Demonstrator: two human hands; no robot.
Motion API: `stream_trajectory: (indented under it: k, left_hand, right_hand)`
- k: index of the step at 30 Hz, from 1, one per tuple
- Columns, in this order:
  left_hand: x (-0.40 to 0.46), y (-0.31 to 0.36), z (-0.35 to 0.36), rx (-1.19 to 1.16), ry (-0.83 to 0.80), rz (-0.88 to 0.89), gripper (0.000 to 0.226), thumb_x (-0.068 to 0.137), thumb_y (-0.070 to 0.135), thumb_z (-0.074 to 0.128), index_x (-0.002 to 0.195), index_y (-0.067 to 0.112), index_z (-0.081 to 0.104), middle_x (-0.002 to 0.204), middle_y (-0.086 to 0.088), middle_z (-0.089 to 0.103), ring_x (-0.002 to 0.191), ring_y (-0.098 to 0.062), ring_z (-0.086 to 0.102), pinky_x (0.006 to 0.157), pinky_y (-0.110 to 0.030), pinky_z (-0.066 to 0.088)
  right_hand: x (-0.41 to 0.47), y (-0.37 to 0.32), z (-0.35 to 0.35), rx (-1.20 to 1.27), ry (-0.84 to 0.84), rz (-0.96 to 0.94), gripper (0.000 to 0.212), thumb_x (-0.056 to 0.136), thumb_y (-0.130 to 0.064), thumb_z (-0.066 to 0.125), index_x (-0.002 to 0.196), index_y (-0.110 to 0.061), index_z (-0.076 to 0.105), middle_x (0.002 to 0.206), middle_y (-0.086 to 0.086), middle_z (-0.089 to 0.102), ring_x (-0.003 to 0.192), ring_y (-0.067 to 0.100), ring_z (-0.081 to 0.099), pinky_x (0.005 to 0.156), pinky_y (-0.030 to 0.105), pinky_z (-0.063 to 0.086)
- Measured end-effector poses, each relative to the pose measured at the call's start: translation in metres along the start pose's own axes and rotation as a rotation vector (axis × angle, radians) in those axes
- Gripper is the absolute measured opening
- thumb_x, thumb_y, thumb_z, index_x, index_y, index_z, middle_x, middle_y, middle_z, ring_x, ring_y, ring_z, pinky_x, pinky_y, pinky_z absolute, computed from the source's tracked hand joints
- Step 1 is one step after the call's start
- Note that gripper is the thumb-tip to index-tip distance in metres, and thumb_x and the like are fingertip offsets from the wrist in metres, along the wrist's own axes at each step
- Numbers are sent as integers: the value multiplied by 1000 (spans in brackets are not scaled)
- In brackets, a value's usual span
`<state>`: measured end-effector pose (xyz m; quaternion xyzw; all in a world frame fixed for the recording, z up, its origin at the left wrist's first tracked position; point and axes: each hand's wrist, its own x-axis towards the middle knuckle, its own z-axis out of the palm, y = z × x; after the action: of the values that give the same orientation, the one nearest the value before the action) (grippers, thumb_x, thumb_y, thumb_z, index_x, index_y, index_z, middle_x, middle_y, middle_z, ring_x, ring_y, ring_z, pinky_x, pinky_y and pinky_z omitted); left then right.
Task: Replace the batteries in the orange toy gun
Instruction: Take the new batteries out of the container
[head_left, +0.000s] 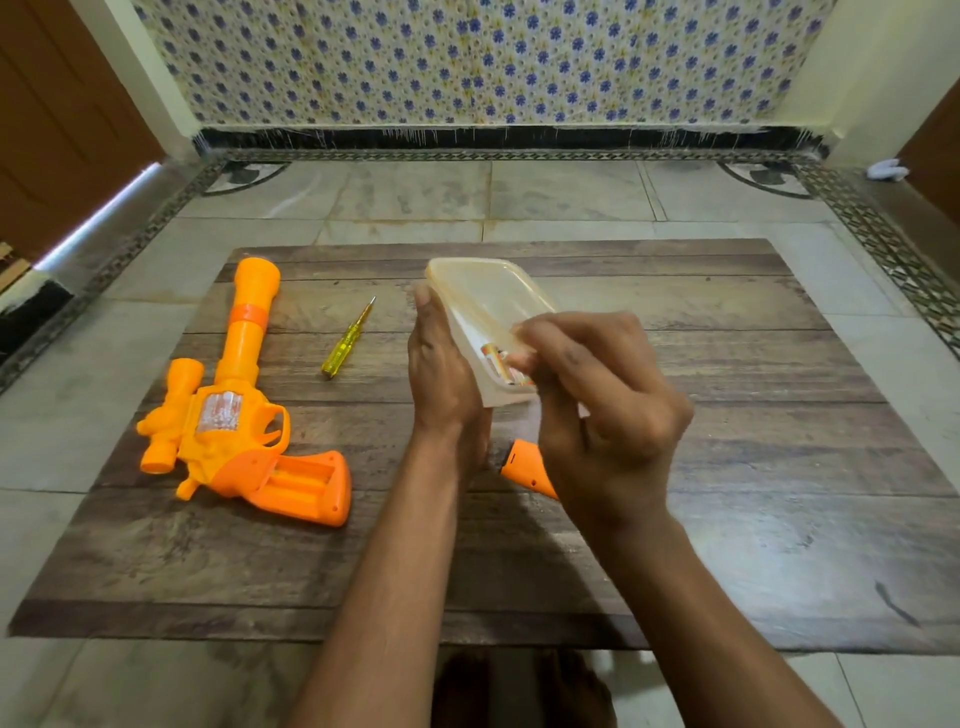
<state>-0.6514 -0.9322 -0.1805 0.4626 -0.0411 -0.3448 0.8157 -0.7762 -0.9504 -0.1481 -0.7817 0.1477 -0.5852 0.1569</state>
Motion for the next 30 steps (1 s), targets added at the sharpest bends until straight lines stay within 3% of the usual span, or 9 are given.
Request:
stream_trajectory:
  k: [8, 10, 13, 17, 20, 24, 27, 30]
  left_hand:
    - [-10, -1, 8, 92, -6, -15, 68, 103, 58, 43, 139, 2, 59, 130, -29, 67, 125, -46, 62, 106, -59, 51]
    - [-12, 0, 10, 168, -13, 27, 65, 104, 57, 41, 136, 3, 61, 126, -24, 70, 123, -42, 65, 103, -53, 55]
    - [-14, 3, 8, 265, -30, 70, 61, 104, 59, 42, 134, 10, 63, 124, -14, 73, 118, -30, 69, 106, -54, 53]
    - [-21, 6, 7, 372, -75, 54, 86, 87, 75, 49, 150, 16, 51, 144, -11, 62, 131, -28, 62, 113, -55, 47]
    - [-24, 8, 8, 386, -73, 46, 67, 102, 64, 44, 147, 15, 54, 137, -14, 66, 125, -32, 65, 107, -53, 52]
    - [-22, 11, 5, 346, -86, 5, 54, 108, 53, 38, 132, 13, 65, 126, -21, 71, 119, -39, 67, 99, -54, 56]
    - [-20, 11, 5, 359, -85, 3, 54, 108, 53, 38, 133, 13, 64, 126, -20, 71, 117, -37, 69, 96, -51, 58]
    - [-19, 10, 4, 368, -98, -7, 56, 107, 55, 38, 133, 14, 65, 125, -18, 72, 116, -37, 69, 96, -52, 58]
  right_hand:
    - [8, 13, -4, -208, 163, -13, 11, 97, 2, 68, 94, 6, 77, 87, 16, 72, 78, 28, 69, 77, 22, 48]
    - [11, 24, -9, -260, 178, -28, 12, 99, 1, 67, 94, 7, 76, 88, 16, 73, 78, 28, 71, 79, 22, 52]
    - [13, 37, -17, -328, 183, -38, 13, 99, -3, 68, 96, 7, 77, 89, 15, 76, 81, 24, 73, 89, 10, 45]
    - [16, 46, -24, -353, 229, -16, 14, 100, -3, 68, 95, 8, 76, 86, 14, 76, 78, 21, 72, 88, 3, 40]
    - [19, 50, -28, -353, 282, 34, 16, 100, -6, 67, 95, 6, 76, 84, 12, 76, 76, 19, 71, 78, 8, 45]
    - [19, 58, -32, -313, 336, 171, 14, 101, -8, 68, 98, 3, 76, 85, 6, 77, 75, 16, 72, 62, 28, 54]
    - [12, 62, -30, -157, 343, 414, 12, 101, -8, 66, 102, -3, 76, 88, -1, 77, 80, 12, 74, 64, 39, 59]
    - [10, 62, -27, -41, 378, 595, 11, 99, -7, 67, 105, -5, 76, 89, -2, 77, 83, 9, 76, 72, 35, 64]
